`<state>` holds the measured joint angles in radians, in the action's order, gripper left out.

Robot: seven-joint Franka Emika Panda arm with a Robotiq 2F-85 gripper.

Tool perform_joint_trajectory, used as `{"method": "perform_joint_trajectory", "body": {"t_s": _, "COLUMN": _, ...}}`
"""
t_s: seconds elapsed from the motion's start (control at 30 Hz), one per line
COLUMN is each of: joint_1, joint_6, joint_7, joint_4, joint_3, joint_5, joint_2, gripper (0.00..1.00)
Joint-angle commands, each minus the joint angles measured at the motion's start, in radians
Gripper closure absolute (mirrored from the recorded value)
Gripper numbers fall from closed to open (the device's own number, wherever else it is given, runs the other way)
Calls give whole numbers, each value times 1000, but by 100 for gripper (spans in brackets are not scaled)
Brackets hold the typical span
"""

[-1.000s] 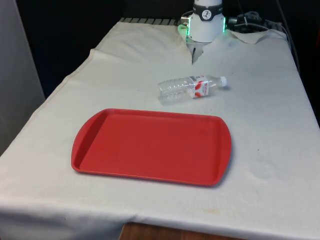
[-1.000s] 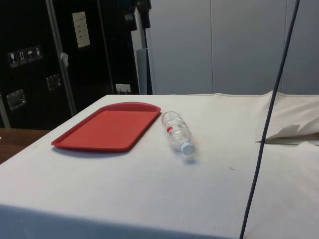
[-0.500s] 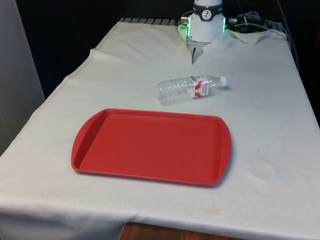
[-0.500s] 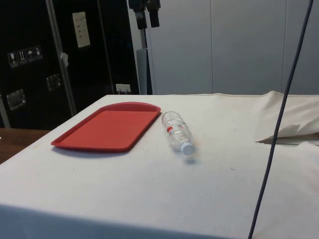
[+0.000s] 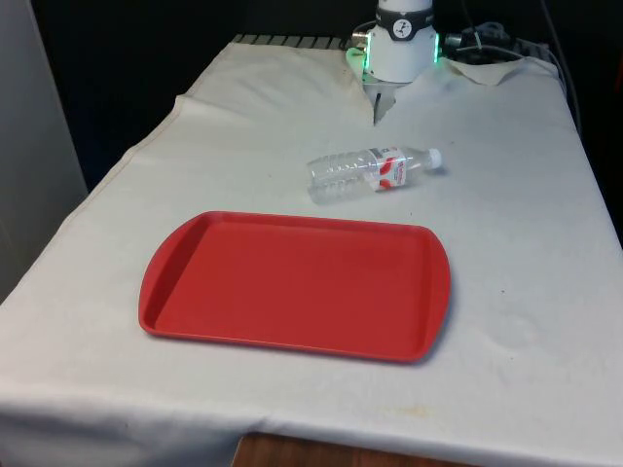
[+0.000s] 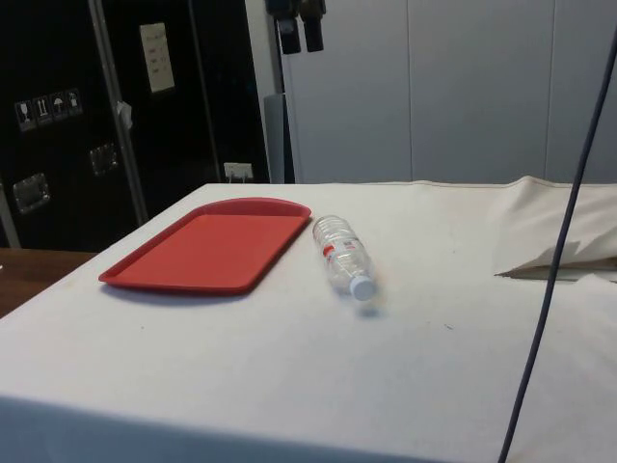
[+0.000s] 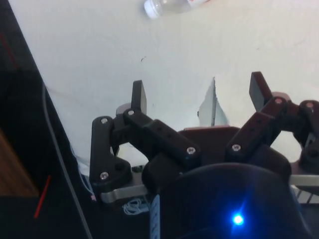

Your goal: Place the bottle upright on the tray.

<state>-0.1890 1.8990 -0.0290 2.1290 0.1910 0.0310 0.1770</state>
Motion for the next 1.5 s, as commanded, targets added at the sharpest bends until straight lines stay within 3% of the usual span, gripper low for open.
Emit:
{"method": "perform_joint_trajectory", "body": {"t_s": 0.0, "joint_1": 0, "joint_6": 16, "joint_7": 3, "joint_4": 16, "joint_3": -2, "joint_5": -5, "joint_2": 15, "gripper": 0}}
{"method": "perform_joint_trajectory", "body": {"t_s": 0.9, "joint_1": 0, "joint_6": 18, "joint_7": 0, "joint_4": 111, "joint_3": -1, "joint_5": -4, "joint_2": 110, "gripper": 0}}
{"method": "perform_joint_trajectory", "body": {"t_s": 1.47, "joint_1": 1, "joint_6": 41, "joint_7": 2, "joint_4": 129, "joint_3": -11, "joint_5": -65, "joint_2": 123, "gripper": 0}}
